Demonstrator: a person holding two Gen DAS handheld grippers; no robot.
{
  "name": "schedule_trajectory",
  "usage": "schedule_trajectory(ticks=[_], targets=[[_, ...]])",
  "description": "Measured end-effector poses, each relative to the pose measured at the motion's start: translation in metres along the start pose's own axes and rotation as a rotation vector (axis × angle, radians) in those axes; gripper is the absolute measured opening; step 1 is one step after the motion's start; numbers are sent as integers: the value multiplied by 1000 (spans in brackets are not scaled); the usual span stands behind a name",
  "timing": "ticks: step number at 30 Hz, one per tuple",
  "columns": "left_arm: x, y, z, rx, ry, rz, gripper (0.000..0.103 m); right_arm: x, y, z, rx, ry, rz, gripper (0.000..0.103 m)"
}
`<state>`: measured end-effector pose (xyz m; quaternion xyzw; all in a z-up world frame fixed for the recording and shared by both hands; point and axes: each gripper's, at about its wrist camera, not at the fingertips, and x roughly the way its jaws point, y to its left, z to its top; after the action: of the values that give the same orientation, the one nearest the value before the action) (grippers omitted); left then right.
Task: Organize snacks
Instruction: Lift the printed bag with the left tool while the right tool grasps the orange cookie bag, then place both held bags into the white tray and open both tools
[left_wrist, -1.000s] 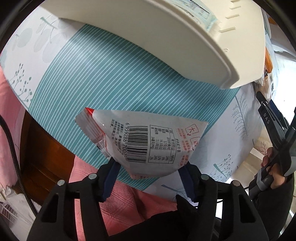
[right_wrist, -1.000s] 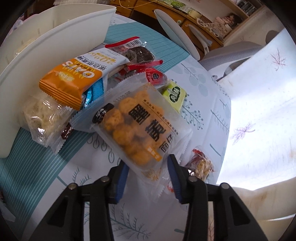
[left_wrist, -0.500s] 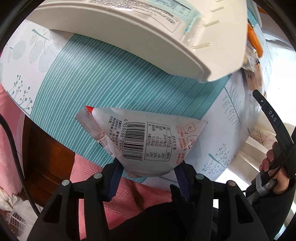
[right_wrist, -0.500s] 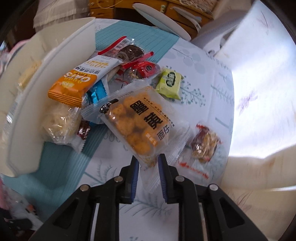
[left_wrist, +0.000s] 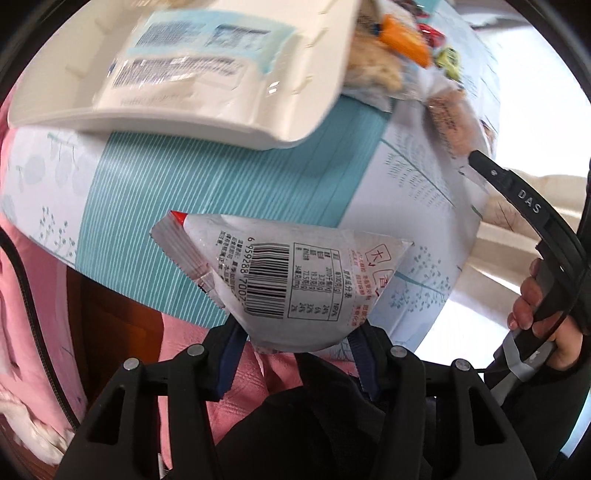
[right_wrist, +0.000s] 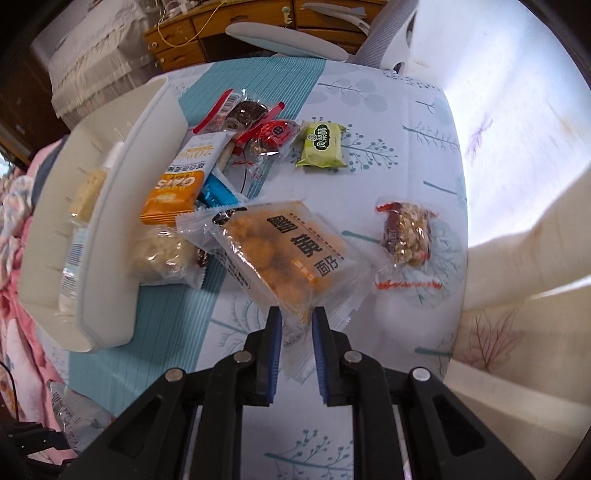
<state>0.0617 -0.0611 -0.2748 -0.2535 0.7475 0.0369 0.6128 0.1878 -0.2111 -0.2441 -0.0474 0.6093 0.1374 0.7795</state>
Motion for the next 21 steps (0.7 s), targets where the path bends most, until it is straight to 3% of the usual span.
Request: schedule_trajectory(ticks=[6, 21], targets=[[-25, -20, -7, 98, -30, 45, 51, -19, -5, -13, 37, -23, 57, 13], [-95, -74, -23, 290, -148, 47, 51, -64, -5, -17, 113, -85, 192, 10]])
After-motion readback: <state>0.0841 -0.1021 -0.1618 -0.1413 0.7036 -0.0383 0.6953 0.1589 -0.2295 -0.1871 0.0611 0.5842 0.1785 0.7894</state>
